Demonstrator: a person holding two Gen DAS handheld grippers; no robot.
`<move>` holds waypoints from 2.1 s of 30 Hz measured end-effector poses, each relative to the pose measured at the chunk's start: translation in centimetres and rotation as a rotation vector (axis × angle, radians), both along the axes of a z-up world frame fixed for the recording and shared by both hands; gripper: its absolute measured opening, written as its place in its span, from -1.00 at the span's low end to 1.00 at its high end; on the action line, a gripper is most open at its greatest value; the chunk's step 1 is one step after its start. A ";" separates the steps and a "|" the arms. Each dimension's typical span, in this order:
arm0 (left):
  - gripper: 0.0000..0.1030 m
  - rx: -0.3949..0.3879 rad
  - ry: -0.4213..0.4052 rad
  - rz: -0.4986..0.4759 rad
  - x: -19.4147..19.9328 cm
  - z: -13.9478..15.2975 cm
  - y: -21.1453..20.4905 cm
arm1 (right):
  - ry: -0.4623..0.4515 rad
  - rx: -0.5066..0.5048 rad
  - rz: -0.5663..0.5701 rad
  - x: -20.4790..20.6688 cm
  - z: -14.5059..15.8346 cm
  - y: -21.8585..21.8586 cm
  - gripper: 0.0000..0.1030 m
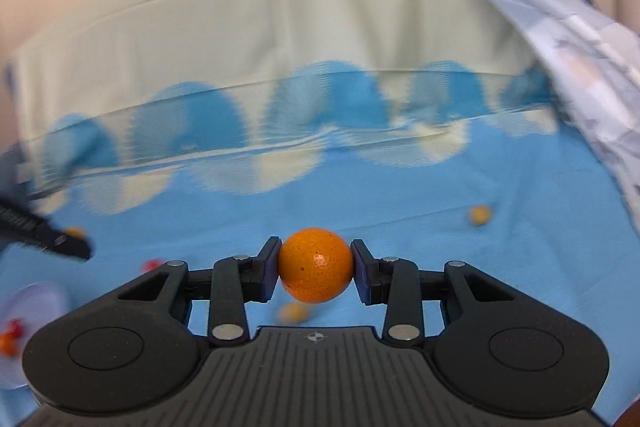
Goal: Organize fruits
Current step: 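Carry the longan with the left tool and the mandarin with the right tool to the plate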
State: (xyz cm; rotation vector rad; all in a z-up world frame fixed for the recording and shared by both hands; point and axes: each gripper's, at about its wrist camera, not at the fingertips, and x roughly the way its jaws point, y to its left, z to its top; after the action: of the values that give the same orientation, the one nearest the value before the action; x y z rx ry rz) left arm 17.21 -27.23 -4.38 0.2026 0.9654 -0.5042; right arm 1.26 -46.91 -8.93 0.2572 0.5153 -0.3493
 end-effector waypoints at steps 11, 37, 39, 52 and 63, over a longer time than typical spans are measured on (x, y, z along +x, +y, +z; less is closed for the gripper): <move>-0.45 0.011 -0.069 0.123 -7.1 4.6 15.8 | 0.038 0.118 0.321 -2.6 3.0 17.7 -0.24; -0.45 -0.084 -0.073 0.272 -14.4 4.4 30.4 | 0.110 0.000 0.530 -7.0 5.3 31.7 -0.24; -0.45 -0.084 -0.072 0.270 -14.4 4.4 30.3 | 0.110 0.000 0.529 -7.1 5.2 31.6 -0.24; -0.45 -0.089 -0.056 0.258 -13.5 3.8 29.7 | 0.123 0.012 0.512 -6.7 4.8 31.1 -0.24; -0.45 -0.086 -0.030 0.261 -11.7 2.8 29.0 | 0.140 0.018 0.489 -5.3 4.1 30.3 -0.24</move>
State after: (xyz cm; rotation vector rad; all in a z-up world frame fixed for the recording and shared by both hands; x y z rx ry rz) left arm 5.56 1.78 -1.57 0.0054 0.9231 -0.3009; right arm -4.00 -16.62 -4.82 0.1173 0.6993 0.1140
